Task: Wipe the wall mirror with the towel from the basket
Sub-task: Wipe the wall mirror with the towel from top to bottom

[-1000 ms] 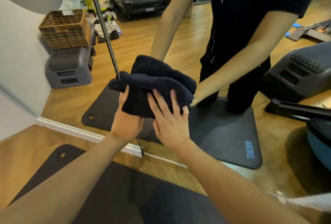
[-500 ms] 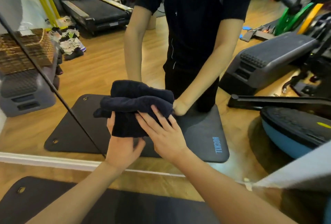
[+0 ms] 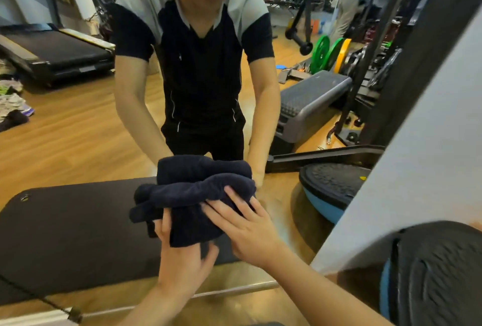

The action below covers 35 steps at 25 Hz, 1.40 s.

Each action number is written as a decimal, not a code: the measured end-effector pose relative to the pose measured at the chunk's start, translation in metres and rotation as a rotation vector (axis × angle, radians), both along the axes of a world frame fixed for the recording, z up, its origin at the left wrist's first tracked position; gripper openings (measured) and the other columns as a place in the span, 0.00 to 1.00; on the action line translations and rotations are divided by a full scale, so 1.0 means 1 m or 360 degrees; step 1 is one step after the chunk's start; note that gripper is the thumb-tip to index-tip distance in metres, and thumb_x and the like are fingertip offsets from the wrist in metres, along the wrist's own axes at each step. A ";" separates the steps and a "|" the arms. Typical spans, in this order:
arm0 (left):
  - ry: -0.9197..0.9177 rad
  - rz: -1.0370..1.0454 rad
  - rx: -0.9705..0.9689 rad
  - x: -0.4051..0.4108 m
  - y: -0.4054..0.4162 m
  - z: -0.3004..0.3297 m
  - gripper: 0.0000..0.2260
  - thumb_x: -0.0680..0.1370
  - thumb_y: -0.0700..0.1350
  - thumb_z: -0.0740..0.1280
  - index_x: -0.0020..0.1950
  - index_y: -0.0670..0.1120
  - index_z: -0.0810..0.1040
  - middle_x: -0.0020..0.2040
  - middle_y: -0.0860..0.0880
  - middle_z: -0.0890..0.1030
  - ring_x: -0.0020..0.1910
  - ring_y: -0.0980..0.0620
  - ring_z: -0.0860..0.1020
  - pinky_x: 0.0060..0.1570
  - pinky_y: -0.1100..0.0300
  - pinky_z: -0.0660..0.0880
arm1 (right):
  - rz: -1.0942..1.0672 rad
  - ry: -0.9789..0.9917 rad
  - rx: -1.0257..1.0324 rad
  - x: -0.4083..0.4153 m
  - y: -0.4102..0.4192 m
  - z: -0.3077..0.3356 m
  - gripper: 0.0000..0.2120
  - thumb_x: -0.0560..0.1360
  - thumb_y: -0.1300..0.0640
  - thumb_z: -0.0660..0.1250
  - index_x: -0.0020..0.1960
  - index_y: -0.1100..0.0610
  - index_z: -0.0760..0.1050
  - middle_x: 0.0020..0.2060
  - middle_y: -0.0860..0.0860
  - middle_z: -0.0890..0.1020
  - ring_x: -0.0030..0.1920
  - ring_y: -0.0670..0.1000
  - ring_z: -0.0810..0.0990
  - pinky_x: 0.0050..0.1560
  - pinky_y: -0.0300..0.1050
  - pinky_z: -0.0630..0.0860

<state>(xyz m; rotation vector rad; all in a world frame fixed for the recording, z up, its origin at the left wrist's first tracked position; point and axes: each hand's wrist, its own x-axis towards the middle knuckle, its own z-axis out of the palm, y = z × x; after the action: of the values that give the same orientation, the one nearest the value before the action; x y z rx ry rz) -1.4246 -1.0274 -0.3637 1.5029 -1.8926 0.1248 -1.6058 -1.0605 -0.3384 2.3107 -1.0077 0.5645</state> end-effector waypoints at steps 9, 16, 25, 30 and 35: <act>-0.0103 -0.0109 -0.0271 -0.150 -0.015 -0.004 0.54 0.68 0.49 0.74 0.84 0.49 0.41 0.80 0.42 0.52 0.78 0.35 0.55 0.78 0.42 0.43 | -0.0137 0.0025 -0.0090 -0.150 -0.007 0.001 0.34 0.79 0.55 0.62 0.82 0.51 0.54 0.81 0.50 0.59 0.82 0.58 0.52 0.82 0.59 0.48; -0.0225 -0.0137 -0.0343 -0.221 -0.021 -0.005 0.41 0.71 0.49 0.63 0.82 0.46 0.52 0.80 0.38 0.53 0.81 0.37 0.45 0.79 0.40 0.37 | -0.0146 -0.0012 -0.0105 -0.220 -0.009 0.005 0.43 0.74 0.60 0.73 0.82 0.52 0.53 0.81 0.49 0.55 0.83 0.59 0.51 0.82 0.58 0.53; -0.0312 -0.0135 -0.0380 -0.247 -0.033 -0.031 0.36 0.73 0.49 0.62 0.80 0.45 0.55 0.76 0.35 0.54 0.73 0.31 0.58 0.76 0.33 0.41 | -0.0183 -0.0247 -0.0182 -0.241 -0.019 -0.034 0.38 0.71 0.64 0.77 0.77 0.57 0.64 0.78 0.56 0.63 0.79 0.67 0.58 0.70 0.68 0.69; -0.0347 -0.0155 -0.0281 -0.255 -0.036 -0.078 0.34 0.74 0.49 0.62 0.80 0.44 0.58 0.77 0.35 0.55 0.74 0.31 0.57 0.73 0.28 0.48 | -0.0204 -0.0338 -0.0184 -0.246 -0.024 -0.081 0.27 0.76 0.64 0.72 0.73 0.61 0.70 0.75 0.61 0.70 0.75 0.73 0.64 0.69 0.73 0.67; -0.0365 -0.0249 -0.0136 -0.249 -0.024 -0.129 0.43 0.73 0.48 0.66 0.84 0.48 0.48 0.79 0.35 0.53 0.77 0.30 0.56 0.76 0.29 0.53 | -0.0292 -0.0381 -0.0017 -0.240 -0.011 -0.138 0.21 0.81 0.60 0.68 0.73 0.61 0.73 0.74 0.62 0.71 0.75 0.74 0.63 0.73 0.74 0.62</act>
<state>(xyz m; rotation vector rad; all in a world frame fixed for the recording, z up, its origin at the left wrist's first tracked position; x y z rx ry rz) -1.6732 -1.0511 -0.4926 1.3242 -2.1499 0.3136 -1.8456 -1.0717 -0.4765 2.1473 -1.3086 0.7806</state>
